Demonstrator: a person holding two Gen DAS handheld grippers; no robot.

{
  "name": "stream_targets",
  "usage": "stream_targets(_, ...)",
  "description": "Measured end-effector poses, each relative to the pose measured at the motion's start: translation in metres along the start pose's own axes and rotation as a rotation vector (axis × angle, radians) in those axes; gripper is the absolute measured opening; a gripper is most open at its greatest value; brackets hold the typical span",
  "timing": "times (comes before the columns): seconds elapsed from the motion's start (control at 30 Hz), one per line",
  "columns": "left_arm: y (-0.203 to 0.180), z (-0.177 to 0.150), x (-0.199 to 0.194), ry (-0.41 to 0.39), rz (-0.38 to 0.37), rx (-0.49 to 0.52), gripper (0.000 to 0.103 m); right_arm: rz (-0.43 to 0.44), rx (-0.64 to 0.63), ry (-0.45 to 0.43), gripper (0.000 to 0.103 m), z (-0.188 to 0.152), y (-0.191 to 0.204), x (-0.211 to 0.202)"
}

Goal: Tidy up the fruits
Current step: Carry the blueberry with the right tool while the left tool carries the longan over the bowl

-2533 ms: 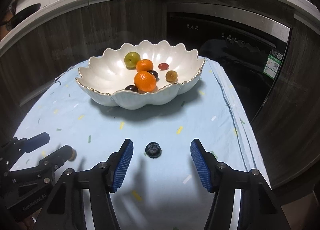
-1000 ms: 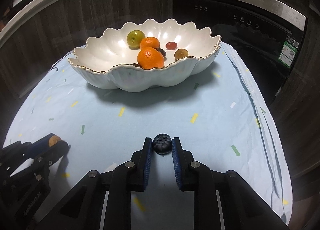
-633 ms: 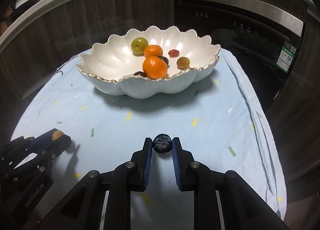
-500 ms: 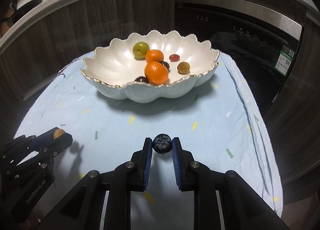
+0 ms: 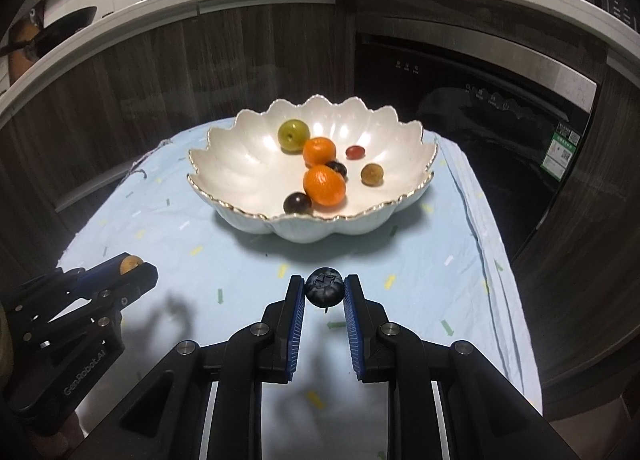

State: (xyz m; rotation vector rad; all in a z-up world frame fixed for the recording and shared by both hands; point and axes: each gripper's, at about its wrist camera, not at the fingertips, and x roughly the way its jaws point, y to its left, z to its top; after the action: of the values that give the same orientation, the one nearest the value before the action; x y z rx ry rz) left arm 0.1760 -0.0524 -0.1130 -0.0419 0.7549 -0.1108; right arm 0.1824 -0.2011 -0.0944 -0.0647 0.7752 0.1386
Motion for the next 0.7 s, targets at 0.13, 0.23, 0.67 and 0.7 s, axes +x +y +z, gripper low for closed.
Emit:
stream_targets(0.13,0.002,0.007,-0.003,-0.01,0.002,-0.003,0.023,0.0,0.004,-0.014,0.022,0.007,0.001,-0.005)
stream_targets(0.23,0.003,0.012,-0.005,-0.017,0.004,-0.006,0.023,0.0,0.005,-0.022,0.022,0.011,0.002,-0.006)
stream_targets(0.67,0.005,0.035,-0.002,-0.028,-0.004,-0.006,0.023,-0.006,0.019,-0.056,0.022,0.033,0.001,-0.01)
stream_targets(0.7,0.005,0.037,-0.001,-0.028,-0.004,-0.006,0.023,-0.006,0.02,-0.058,0.022,0.035,0.001,-0.009)
